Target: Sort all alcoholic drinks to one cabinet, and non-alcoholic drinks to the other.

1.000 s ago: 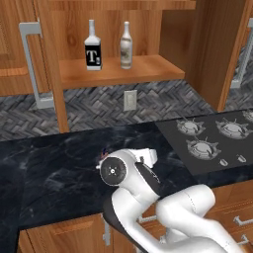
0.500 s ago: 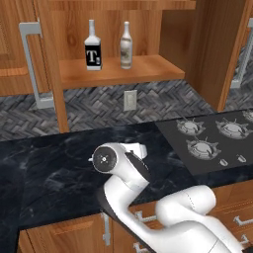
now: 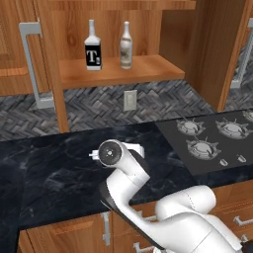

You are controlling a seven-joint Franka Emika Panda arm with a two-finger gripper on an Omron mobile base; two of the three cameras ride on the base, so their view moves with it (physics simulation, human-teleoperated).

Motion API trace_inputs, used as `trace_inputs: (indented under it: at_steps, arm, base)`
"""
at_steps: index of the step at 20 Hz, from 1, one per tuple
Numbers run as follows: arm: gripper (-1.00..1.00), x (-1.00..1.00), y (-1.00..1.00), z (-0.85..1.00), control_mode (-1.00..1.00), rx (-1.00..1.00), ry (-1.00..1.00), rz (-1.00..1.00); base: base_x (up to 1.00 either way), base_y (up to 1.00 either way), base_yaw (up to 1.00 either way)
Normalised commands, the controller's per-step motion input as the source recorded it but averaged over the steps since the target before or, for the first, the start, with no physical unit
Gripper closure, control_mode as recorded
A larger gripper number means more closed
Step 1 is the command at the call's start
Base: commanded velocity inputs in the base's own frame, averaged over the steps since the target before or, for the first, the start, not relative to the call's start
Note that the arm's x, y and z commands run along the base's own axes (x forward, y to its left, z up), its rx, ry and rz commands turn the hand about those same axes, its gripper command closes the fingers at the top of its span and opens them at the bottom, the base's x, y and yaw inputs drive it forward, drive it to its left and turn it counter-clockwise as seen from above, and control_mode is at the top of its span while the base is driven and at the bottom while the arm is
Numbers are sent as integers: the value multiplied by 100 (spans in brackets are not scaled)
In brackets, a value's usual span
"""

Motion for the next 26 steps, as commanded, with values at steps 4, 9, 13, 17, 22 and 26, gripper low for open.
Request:
trace_inputs:
  at_steps: [4,9,13,17,22,26]
  arm:
    - [-100,33,14,-11,-100,0,5,0]
    - [-100,39,13,-17,-100,0,7,0]
    - [-100,39,15,-17,-100,0,9,0]
    - [-100,40,16,-18,-100,0,9,0]
    - [-100,40,11,-16,-100,0,7,0]
    - [-100,40,6,-16,-100,0,6,0]
  base:
    - [0,0,0]
    - [0,0,0]
    - [0,0,0]
    - [0,0,0]
    - [0,0,0]
    - [0,0,0]
